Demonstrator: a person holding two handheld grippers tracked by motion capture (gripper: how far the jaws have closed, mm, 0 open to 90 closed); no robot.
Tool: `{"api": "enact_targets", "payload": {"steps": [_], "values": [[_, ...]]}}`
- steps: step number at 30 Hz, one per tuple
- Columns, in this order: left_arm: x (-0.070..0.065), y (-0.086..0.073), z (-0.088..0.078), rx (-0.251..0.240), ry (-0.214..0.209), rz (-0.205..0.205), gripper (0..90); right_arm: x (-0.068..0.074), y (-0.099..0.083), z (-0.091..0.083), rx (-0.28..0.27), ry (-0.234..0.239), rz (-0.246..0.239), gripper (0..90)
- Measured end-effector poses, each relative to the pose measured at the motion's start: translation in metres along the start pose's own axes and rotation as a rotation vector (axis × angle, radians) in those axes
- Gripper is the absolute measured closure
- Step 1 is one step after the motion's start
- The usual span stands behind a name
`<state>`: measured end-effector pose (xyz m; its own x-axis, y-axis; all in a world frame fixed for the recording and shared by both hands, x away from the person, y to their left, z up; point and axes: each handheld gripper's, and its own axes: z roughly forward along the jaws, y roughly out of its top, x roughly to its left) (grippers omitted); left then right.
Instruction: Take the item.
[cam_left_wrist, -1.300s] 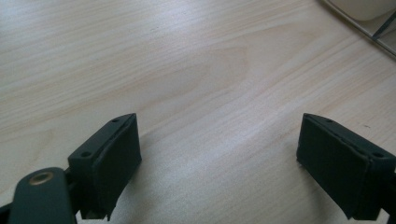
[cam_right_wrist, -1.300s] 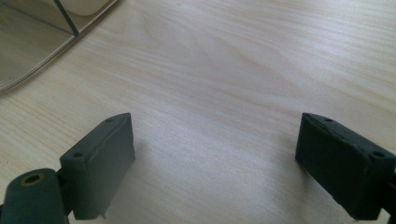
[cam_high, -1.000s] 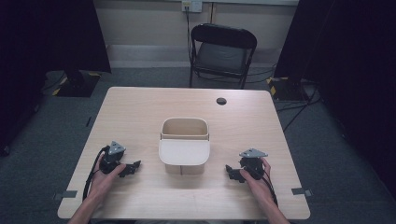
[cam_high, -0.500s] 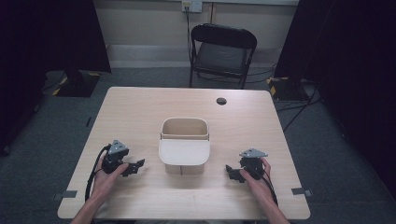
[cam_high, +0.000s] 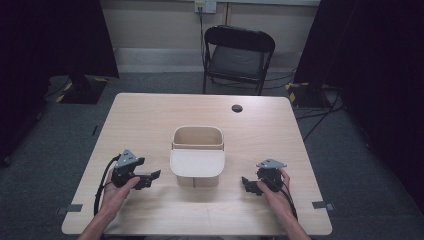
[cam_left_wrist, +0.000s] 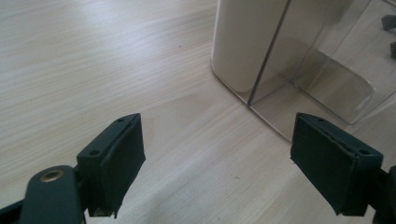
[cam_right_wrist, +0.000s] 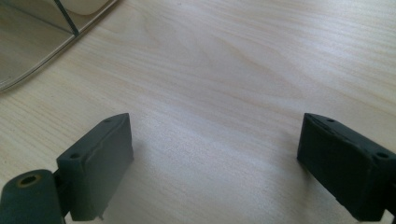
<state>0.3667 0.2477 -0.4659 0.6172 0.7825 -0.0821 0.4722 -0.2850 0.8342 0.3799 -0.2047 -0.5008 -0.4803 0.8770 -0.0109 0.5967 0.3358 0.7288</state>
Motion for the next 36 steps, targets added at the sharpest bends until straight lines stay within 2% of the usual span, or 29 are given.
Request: {"api": "enact_targets", "payload": {"steps": [3,9,14,20,24,25,36], "values": [[-0.003,0.002,0.001,0.004,-0.013,0.004,17.1,0.000,0.000,0.000,0.000,0.000,0.000,10.0],[-0.013,0.009,0.000,-0.026,-0.054,0.011,17.2,0.000,0.000,0.000,0.000,-0.001,0.000,9.8],[-0.021,0.010,0.002,-0.030,-0.105,0.030,17.5,0.000,0.000,0.000,0.000,-0.001,0.000,9.8],[-0.027,0.012,0.001,-0.038,-0.119,0.048,17.8,0.000,0.000,0.000,0.000,0.000,0.000,9.8],[-0.029,0.013,0.001,-0.050,-0.139,0.038,17.8,0.000,0.000,0.000,0.000,-0.001,0.000,9.8],[-0.029,0.014,0.001,-0.045,-0.138,0.054,17.8,0.000,0.000,0.000,0.000,-0.001,0.000,9.8],[-0.037,0.018,0.002,-0.063,-0.171,0.070,18.8,0.000,0.000,0.000,0.000,-0.001,0.000,9.8]]}}
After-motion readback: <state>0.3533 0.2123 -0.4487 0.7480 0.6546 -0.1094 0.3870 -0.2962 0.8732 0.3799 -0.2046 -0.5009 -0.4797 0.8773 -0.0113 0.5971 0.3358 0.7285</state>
